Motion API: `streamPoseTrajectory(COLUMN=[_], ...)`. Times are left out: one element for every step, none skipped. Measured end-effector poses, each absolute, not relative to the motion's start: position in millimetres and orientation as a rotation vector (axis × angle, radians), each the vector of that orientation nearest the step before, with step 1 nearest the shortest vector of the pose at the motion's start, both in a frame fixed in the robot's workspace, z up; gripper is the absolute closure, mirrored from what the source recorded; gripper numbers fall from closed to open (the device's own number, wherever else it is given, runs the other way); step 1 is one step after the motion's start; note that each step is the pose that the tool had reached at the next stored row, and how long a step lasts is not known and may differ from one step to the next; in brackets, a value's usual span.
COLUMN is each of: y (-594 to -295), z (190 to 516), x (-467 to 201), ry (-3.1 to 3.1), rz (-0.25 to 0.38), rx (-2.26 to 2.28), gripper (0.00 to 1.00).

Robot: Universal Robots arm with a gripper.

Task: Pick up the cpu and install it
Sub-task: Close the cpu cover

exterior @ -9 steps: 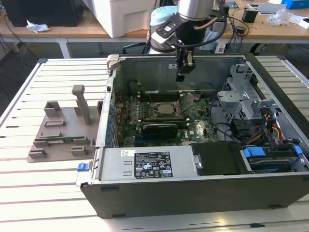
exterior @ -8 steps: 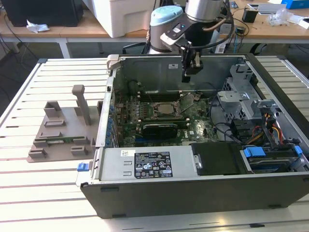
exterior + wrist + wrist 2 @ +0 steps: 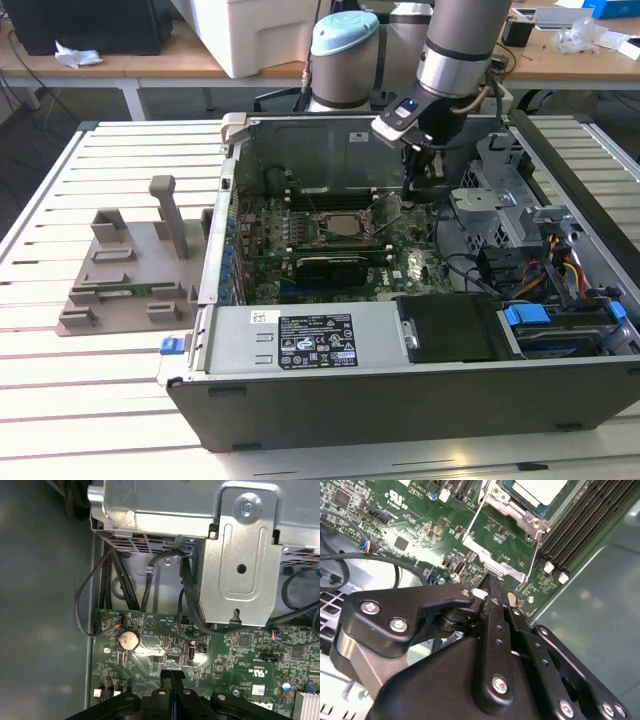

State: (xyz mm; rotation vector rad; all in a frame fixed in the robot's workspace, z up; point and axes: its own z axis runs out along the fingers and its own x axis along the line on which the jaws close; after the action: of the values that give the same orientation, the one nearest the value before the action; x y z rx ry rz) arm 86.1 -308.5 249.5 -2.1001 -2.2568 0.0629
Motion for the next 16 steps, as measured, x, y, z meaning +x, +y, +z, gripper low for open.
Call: streamPoseTrajectory(y=[-308.4, -308.4, -308.4, -308.4, -308.4, -308.4, -308.5, -308.4, -308.4, -308.4, -308.4, -308.4, -308.4, -308.4, -308.4, -308.5], z=[247.1, 246.9, 246.7, 246.7, 246.7, 246.7, 246.8, 246.7, 246.7, 246.7, 246.7, 246.7, 246.7, 246.7, 246.7, 246.7], x=[85.2, 84.3, 82.8, 79.9, 76.9, 73.8, 71.9, 70.9, 70.0, 67.9, 66.0, 64.1, 63.4, 62.6, 61.5, 59.9], ry=[-2.256, -2.256, -2.256, -2.256, -2.256, -2.256, -2.257, -2.257, -2.257, -2.257, -2.257, -2.257, -2.257, -2.257, -2.257, -2.256], rz=[0.063, 0.063, 0.063, 0.063, 0.062, 0.062, 0.062, 0.062, 0.062, 0.062, 0.062, 0.062, 0.062, 0.062, 0.062, 0.062], rx=[-2.101, -2.101, -2.101, -2.101, -2.101, -2.101, -2.101, -2.101, -2.101, -2.101, -2.101, -2.101, -2.101, -2.101, -2.101, -2.101], gripper=[0.89, 0.89, 0.89, 0.89, 0.89, 0.89, 0.89, 0.89, 0.89, 0.89, 0.89, 0.89, 0.89, 0.89, 0.89, 0.89])
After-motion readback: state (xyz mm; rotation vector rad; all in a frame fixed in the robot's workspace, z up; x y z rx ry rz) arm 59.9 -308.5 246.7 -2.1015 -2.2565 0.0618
